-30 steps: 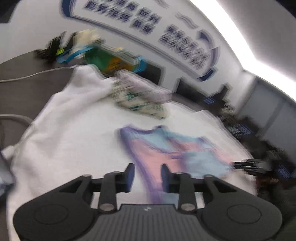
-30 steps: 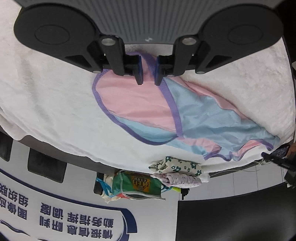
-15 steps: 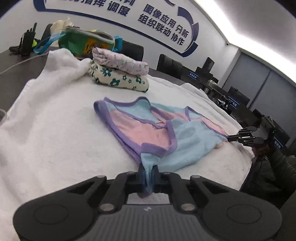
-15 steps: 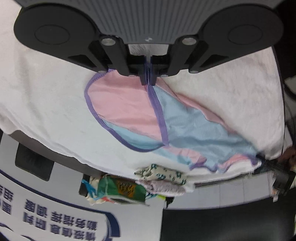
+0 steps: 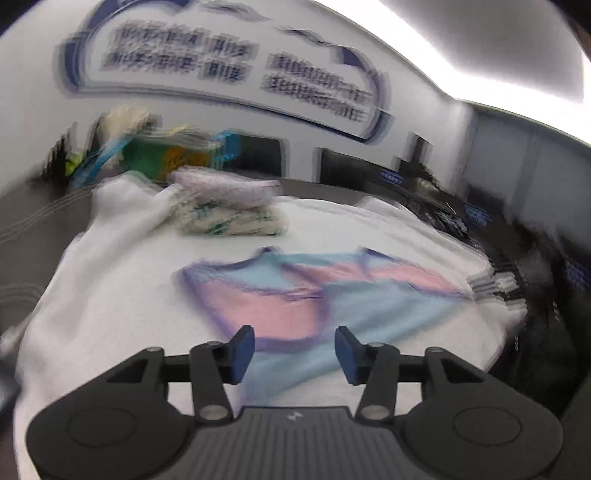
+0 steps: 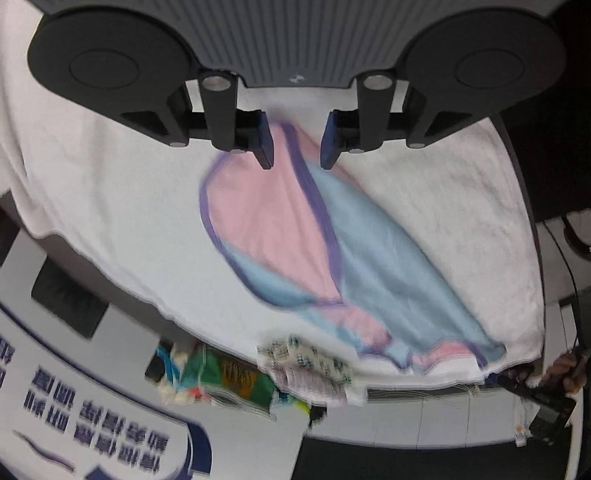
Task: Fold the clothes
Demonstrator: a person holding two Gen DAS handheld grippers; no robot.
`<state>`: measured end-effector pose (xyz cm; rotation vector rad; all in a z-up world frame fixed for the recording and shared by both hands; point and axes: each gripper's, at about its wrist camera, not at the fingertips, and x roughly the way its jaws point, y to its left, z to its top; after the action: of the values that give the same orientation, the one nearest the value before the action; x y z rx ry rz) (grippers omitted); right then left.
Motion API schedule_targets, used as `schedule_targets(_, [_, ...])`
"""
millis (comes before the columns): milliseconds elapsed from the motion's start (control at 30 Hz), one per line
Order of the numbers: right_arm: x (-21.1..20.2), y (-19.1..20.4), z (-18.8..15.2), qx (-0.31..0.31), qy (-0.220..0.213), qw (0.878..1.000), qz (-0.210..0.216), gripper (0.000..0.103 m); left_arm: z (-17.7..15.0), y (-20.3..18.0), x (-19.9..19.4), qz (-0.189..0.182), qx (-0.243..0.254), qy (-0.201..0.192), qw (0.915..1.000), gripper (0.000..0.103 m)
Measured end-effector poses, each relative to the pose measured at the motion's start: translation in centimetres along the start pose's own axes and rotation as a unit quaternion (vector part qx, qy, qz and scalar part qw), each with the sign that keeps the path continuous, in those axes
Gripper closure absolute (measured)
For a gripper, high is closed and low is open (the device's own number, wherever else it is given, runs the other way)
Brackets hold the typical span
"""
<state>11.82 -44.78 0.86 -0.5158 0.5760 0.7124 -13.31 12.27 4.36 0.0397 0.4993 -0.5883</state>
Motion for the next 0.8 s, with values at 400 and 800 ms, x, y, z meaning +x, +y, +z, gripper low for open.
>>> schedule_targets(400, [3.7, 0.8, 0.6, -0.004, -0.005, 1.0, 0.014, 0.076, -2.4, 0.1, 4.1, 0.057, 0.123, 0.064, 0.9888, 0.061])
schedule_targets(800, [3.9, 1.0, 1.1, -0.011, 0.018, 0.999, 0.043, 0.102, -1.6, 2.5, 2.8, 0.008, 0.089, 0.069, 0.9937, 0.103])
